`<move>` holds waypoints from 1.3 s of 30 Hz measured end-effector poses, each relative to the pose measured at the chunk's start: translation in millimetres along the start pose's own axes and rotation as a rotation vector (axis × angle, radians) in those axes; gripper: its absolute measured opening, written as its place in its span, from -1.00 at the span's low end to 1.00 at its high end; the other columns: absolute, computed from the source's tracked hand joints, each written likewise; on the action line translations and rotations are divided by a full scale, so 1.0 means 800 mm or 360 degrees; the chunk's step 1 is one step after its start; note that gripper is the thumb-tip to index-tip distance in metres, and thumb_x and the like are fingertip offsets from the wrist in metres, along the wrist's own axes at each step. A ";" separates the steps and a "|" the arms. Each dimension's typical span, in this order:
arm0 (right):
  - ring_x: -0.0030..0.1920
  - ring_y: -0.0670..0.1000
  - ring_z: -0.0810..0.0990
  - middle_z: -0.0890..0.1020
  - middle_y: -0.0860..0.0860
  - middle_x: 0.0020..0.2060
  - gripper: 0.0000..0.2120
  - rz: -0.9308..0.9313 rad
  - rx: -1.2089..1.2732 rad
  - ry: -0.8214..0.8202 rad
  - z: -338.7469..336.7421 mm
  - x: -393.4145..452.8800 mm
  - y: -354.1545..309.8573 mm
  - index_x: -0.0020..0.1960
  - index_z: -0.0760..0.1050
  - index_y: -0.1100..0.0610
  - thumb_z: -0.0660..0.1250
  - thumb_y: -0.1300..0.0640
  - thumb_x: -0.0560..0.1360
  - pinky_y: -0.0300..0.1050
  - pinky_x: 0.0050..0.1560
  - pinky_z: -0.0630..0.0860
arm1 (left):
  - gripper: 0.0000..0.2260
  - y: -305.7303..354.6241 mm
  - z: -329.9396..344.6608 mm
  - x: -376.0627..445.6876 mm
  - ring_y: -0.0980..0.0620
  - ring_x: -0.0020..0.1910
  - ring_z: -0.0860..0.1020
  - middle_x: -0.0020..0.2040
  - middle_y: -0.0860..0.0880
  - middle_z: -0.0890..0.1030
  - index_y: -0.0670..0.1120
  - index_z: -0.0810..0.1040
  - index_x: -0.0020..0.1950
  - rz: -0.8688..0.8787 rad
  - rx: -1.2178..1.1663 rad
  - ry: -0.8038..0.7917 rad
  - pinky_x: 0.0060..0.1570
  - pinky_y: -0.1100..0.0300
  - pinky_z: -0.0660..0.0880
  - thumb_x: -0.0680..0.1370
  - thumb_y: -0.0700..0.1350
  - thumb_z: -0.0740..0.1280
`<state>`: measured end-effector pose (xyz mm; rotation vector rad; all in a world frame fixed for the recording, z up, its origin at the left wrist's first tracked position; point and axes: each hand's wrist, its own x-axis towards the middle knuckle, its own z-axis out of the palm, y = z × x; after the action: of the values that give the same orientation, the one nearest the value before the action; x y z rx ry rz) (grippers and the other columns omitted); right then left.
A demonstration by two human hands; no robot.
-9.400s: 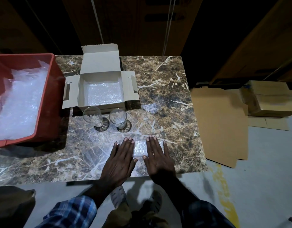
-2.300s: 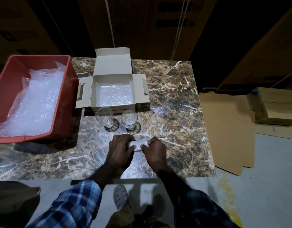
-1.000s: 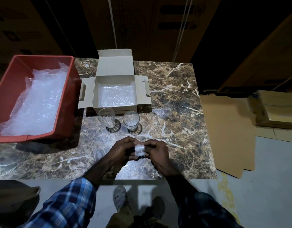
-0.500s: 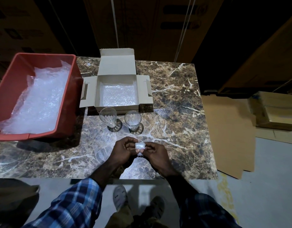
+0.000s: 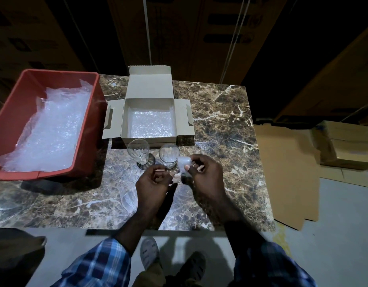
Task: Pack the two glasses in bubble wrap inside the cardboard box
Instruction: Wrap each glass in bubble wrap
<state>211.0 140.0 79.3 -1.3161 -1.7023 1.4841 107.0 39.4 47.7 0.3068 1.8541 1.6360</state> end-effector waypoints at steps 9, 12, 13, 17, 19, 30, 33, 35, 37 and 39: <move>0.12 0.07 0.53 0.53 0.02 0.00 -0.88 -0.0291 -0.0568 -0.0032 0.038 0.046 -0.051 0.00 0.62 0.13 0.48 0.21 0.47 -0.08 0.16 0.47 | -0.48 0.011 -0.009 0.042 0.11 -0.35 0.64 -0.32 0.07 0.63 0.11 0.40 0.36 0.0527 0.0820 0.0091 -0.20 0.00 0.59 0.46 0.17 0.46; 0.29 0.09 0.41 0.47 0.07 0.17 -0.78 -0.0298 -0.1029 -0.0147 0.048 0.053 -0.050 0.13 0.60 0.15 0.44 0.12 0.50 0.03 0.32 0.38 | -0.49 0.013 -0.011 0.051 0.12 -0.36 0.64 -0.37 0.07 0.62 0.09 0.42 0.40 0.0563 0.0941 -0.0004 -0.18 0.02 0.60 0.49 0.19 0.42; 0.32 0.09 0.36 0.44 0.08 0.21 -0.75 -0.0325 -0.1199 -0.0192 0.051 0.053 -0.051 0.18 0.58 0.14 0.42 0.10 0.52 0.05 0.33 0.35 | -0.49 0.014 -0.011 0.052 0.12 -0.34 0.64 -0.38 0.07 0.62 0.09 0.42 0.41 0.0572 0.0956 -0.0027 -0.16 0.03 0.60 0.51 0.17 0.42; 0.32 0.12 0.31 0.39 0.09 0.25 -0.69 -0.0463 -0.1623 -0.0284 0.053 0.057 -0.063 0.25 0.52 0.11 0.38 0.05 0.54 0.08 0.26 0.30 | -0.48 0.012 -0.014 0.058 0.07 -0.28 0.65 -0.31 0.01 0.67 0.06 0.39 0.51 0.0643 0.1022 -0.0173 -0.14 0.06 0.60 0.57 0.14 0.37; 0.28 0.13 0.33 0.40 0.09 0.20 -0.71 -0.0523 -0.1719 -0.0320 0.053 0.061 -0.065 0.20 0.54 0.10 0.41 0.05 0.51 0.11 0.23 0.31 | -0.47 0.010 -0.015 0.061 0.04 -0.25 0.65 -0.23 -0.05 0.69 0.04 0.36 0.54 0.0705 0.1041 -0.0246 -0.15 0.07 0.58 0.59 0.03 0.39; 0.14 0.12 0.46 0.49 0.12 0.13 -0.77 -0.0635 -0.1835 -0.0420 0.070 0.068 -0.063 0.07 0.64 0.15 0.50 0.14 0.44 0.05 0.14 0.47 | -0.43 0.001 -0.030 0.071 0.13 -0.23 0.64 -0.17 0.03 0.70 0.13 0.37 0.52 0.0686 0.0969 -0.0336 -0.14 0.10 0.55 0.54 -0.11 0.44; 0.12 0.13 0.51 0.52 0.14 0.13 -0.79 -0.0596 -0.1823 -0.0436 0.073 0.070 -0.063 0.07 0.65 0.16 0.50 0.16 0.45 0.02 0.08 0.53 | -0.44 0.002 -0.031 0.072 0.19 -0.23 0.63 -0.20 0.09 0.68 0.16 0.39 0.50 0.0707 0.0917 -0.0367 -0.14 0.18 0.54 0.54 -0.10 0.45; 0.12 0.14 0.52 0.53 0.14 0.12 -0.79 -0.0577 -0.1826 -0.0436 0.074 0.072 -0.062 0.07 0.66 0.16 0.50 0.16 0.44 0.01 0.06 0.53 | -0.44 0.004 -0.031 0.071 0.17 -0.22 0.62 -0.25 0.11 0.65 0.18 0.40 0.49 0.0720 0.0873 -0.0387 -0.16 0.23 0.52 0.53 -0.12 0.46; 0.12 0.15 0.53 0.53 0.14 0.10 -0.79 -0.0578 -0.1831 -0.0430 0.074 0.073 -0.062 0.06 0.66 0.16 0.50 0.15 0.44 0.01 0.05 0.53 | -0.43 0.006 -0.032 0.071 0.15 -0.21 0.61 -0.27 0.10 0.63 0.18 0.40 0.49 0.0731 0.0850 -0.0404 -0.15 0.26 0.50 0.52 -0.14 0.46; 0.12 0.15 0.53 0.53 0.14 0.10 -0.79 -0.0575 -0.1848 -0.0425 0.075 0.074 -0.061 0.06 0.66 0.16 0.49 0.15 0.44 0.02 0.06 0.53 | -0.43 0.008 -0.034 0.071 0.15 -0.21 0.60 -0.30 0.14 0.59 0.14 0.41 0.49 0.0741 0.0856 -0.0410 -0.15 0.29 0.49 0.52 -0.14 0.47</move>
<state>119.9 170.3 97.5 -1.1650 -2.9748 0.3872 45.6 51.2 37.2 1.1953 2.0875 1.2517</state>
